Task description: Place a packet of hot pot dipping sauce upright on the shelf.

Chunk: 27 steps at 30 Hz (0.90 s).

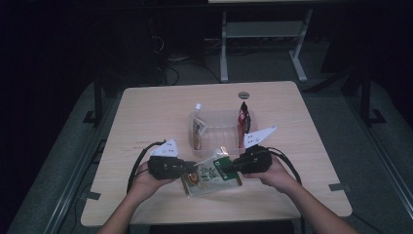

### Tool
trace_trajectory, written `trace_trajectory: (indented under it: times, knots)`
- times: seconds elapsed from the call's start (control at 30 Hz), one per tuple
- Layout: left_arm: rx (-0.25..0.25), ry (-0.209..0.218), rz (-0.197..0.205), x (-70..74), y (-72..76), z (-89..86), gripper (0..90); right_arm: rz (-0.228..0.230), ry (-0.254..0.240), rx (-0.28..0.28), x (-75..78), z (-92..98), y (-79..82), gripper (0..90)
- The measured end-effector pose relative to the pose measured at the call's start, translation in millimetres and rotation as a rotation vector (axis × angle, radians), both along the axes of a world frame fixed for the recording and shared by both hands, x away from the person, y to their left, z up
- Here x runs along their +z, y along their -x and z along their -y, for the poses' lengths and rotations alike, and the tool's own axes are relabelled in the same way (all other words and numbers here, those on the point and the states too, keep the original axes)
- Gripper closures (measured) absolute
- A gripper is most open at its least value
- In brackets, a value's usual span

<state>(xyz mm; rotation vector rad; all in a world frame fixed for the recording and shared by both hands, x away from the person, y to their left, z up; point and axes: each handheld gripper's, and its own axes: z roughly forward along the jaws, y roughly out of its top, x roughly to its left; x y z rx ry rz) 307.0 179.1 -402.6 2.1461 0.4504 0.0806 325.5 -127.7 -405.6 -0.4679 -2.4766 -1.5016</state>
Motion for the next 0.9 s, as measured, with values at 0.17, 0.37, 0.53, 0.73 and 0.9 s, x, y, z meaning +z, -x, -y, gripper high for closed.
trace_trajectory:
  times: [0.17,0.37,0.53,0.73,0.9]
  knots:
    - [0.037,0.004,0.017,1.9,0.6,-3.5,61.0,0.002,-0.009,0.009,0.7,0.5,0.9,90.0]
    - [0.094,-0.001,0.023,3.9,1.8,-19.3,47.3,0.009,-0.047,-0.005,4.6,6.8,0.3,90.0]
    - [0.110,-0.016,0.001,0.2,2.5,-30.1,45.1,0.014,-0.082,-0.009,12.1,11.7,1.7,90.0]
    - [0.128,-0.026,-0.027,-4.0,1.1,-35.9,43.9,0.019,-0.141,-0.017,22.0,18.1,3.4,90.0]
    - [0.138,-0.024,-0.033,-4.7,0.7,-36.6,43.3,0.042,-0.171,-0.041,29.2,26.5,2.6,90.0]
